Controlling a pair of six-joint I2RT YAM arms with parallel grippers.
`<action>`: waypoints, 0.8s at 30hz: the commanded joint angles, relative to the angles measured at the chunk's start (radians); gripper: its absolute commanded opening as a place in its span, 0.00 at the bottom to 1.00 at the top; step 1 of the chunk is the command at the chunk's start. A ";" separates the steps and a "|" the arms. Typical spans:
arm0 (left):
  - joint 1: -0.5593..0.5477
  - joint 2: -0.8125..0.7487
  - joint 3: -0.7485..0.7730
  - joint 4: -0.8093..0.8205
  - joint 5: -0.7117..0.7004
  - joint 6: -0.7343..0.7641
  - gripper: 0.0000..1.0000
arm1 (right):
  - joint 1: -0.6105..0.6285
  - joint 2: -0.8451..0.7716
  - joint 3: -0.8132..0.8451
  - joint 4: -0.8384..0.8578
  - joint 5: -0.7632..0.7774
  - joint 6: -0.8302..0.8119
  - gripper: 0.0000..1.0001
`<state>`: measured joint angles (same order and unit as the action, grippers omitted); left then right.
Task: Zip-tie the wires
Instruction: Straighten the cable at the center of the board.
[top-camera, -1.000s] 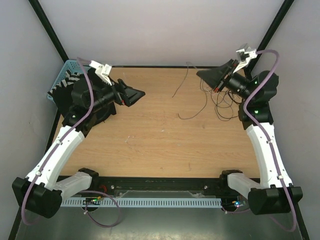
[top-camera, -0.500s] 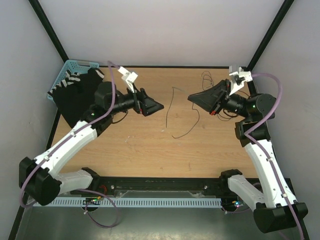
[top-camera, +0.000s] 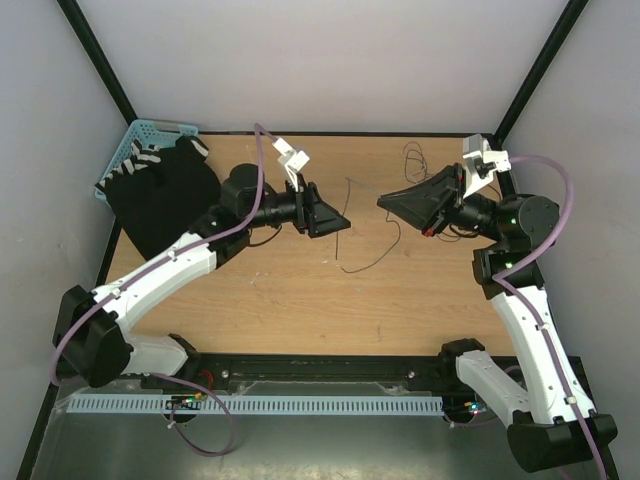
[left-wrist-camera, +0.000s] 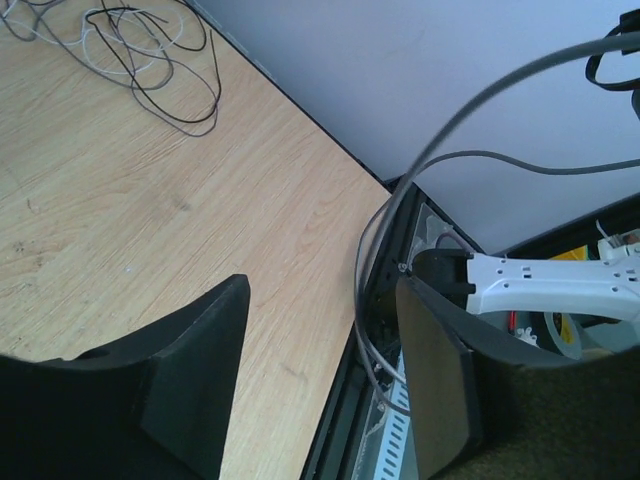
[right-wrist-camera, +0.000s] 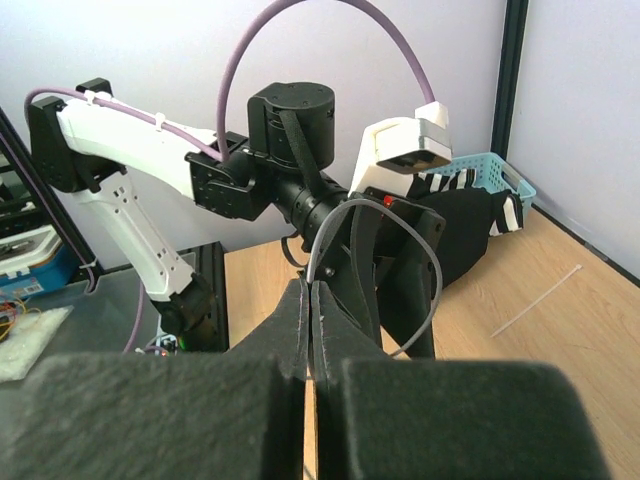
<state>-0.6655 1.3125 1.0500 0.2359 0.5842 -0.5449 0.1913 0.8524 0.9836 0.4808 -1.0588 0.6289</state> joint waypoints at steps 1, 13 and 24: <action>-0.021 0.023 0.044 0.058 0.033 -0.005 0.57 | 0.005 -0.018 -0.008 0.034 -0.004 -0.009 0.00; -0.018 -0.013 0.014 0.045 -0.018 0.051 0.00 | 0.005 -0.025 0.037 -0.277 0.153 -0.279 0.00; -0.074 -0.032 0.123 -0.402 -0.348 0.370 0.00 | 0.005 0.172 0.095 -0.752 0.729 -0.597 0.00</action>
<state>-0.6975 1.2427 1.1072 -0.0006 0.3679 -0.3084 0.1944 0.9436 1.0332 -0.0666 -0.5816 0.1467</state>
